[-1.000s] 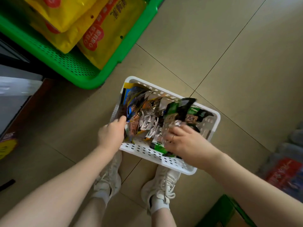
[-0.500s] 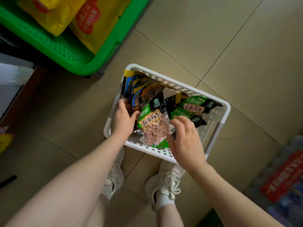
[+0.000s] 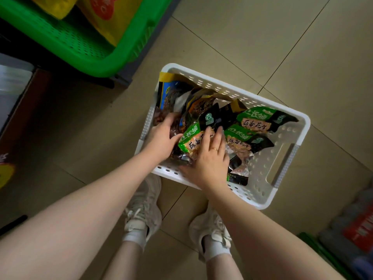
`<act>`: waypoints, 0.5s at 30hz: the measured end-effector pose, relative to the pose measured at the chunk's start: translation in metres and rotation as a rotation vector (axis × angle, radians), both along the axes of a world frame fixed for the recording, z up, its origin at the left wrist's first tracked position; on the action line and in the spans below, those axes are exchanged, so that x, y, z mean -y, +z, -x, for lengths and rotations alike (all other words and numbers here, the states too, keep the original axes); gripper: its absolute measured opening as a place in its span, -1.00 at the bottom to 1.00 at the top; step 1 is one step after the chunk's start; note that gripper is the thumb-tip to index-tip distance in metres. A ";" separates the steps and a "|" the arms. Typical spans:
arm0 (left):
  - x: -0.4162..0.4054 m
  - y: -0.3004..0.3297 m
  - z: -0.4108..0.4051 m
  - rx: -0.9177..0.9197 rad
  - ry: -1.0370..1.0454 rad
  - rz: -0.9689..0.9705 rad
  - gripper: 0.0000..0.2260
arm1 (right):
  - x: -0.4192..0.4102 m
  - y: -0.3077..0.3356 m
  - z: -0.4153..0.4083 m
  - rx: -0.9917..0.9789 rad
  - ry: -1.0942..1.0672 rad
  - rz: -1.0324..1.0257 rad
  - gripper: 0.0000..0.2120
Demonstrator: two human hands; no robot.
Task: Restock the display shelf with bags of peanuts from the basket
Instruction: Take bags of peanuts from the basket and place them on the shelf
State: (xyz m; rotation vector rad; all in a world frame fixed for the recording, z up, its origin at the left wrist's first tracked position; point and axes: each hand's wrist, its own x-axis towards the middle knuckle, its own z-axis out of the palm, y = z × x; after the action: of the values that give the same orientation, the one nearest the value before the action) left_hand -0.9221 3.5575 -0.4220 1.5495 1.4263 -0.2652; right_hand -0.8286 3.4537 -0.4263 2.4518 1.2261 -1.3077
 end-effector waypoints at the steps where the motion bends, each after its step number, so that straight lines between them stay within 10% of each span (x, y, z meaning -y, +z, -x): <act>1: 0.001 0.002 0.002 -0.019 -0.031 -0.022 -0.52 | 0.001 -0.001 0.000 0.024 0.016 -0.008 0.11; 15: 0.008 -0.010 -0.027 -0.370 -0.355 -0.342 -0.51 | 0.061 0.006 -0.081 0.137 0.580 0.098 -0.21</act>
State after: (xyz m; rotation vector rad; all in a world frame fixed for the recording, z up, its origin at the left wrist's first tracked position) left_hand -0.8953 3.5491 -0.4319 2.1216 1.5253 -0.5673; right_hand -0.7473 3.3928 -0.4201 1.8653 1.6187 -0.9875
